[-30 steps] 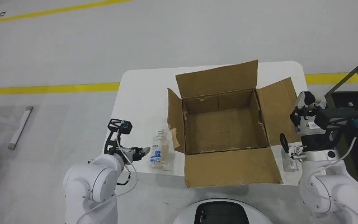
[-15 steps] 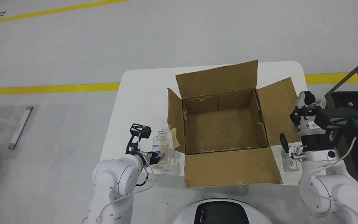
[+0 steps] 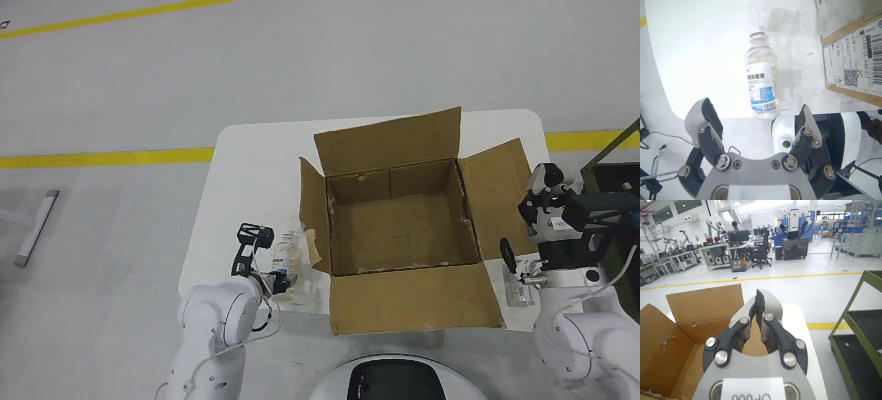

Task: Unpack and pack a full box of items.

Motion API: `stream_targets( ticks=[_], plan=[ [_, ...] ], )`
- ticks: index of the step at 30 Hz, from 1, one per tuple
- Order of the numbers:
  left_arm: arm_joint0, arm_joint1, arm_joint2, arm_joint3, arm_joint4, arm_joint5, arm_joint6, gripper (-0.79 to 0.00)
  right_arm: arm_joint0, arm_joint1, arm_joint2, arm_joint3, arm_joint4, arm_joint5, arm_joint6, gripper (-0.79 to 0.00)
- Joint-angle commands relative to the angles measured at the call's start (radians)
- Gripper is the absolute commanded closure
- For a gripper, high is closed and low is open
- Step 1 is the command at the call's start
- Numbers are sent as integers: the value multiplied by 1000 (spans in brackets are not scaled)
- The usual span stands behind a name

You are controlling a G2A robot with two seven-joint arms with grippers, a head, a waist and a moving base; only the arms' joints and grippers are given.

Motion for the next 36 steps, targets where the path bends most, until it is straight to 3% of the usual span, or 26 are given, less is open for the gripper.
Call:
stream_targets(
  ticks=[1,13,23,25,26,27,28,29,36],
  plan=[
    [-9,-1,17,24,2,5,5,-785,0,0,0,0,0,0,0,0],
    [-88,-4,60,255,12,55,71,-785,0,0,0,0,0,0,0,0],
    [-121,-6,60,342,-36,90,100,-785,0,0,0,0,0,0,0,0],
    [-124,-5,59,347,-41,91,100,-403,0,0,0,0,0,0,0,0],
    [-123,-4,59,349,-41,91,103,-296,0,0,0,0,0,0,0,0],
    [-122,-4,59,349,-41,92,104,-120,0,0,0,0,0,0,0,0],
    [-120,-4,58,350,-43,93,105,-34,0,0,0,0,0,0,0,0],
    [-118,-3,57,350,-44,93,106,0,0,0,0,0,0,0,0,0],
    [-111,0,43,344,-64,125,98,0,20,-4,48,-6,100,8,13,0]
  ],
)
